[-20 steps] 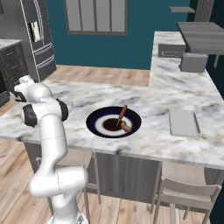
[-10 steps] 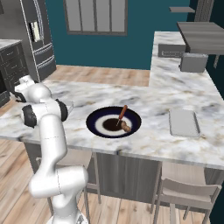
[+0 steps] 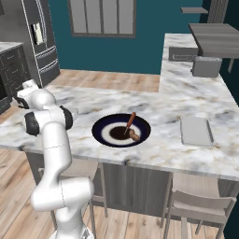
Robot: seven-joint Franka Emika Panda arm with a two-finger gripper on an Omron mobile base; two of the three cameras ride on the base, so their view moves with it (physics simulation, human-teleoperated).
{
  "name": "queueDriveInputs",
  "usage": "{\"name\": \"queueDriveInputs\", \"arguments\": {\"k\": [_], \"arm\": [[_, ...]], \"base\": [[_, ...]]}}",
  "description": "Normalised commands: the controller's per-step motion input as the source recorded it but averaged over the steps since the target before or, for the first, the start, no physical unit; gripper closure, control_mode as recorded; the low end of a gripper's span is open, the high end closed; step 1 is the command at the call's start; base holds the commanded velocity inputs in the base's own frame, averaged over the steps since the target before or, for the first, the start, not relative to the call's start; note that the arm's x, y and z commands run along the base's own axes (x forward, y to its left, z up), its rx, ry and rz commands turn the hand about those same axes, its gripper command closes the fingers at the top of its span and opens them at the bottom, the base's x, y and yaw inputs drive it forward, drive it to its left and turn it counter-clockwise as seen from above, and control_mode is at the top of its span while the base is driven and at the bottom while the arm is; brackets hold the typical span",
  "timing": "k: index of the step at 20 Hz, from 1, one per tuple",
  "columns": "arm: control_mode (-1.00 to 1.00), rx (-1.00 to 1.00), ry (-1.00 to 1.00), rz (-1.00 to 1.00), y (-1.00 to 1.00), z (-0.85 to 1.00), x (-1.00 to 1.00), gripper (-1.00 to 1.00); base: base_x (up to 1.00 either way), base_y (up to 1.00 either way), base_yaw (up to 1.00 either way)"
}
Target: Place one cooked food and one vegetable from the large plate to each tupperware container.
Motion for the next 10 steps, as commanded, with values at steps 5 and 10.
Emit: {"name": "queueDriveInputs", "arguments": {"k": [5,10], "arm": [[-1.0,0.12,-0.02,0.0,-0.29,0.2,-0.08,-1.0],[-1.0,0.11,-0.09,0.0,-0.67,0.46,-0.67,-1.0]], "base": [[0.0,0.0,0.0],[0.0,0.0,0.0]]}}
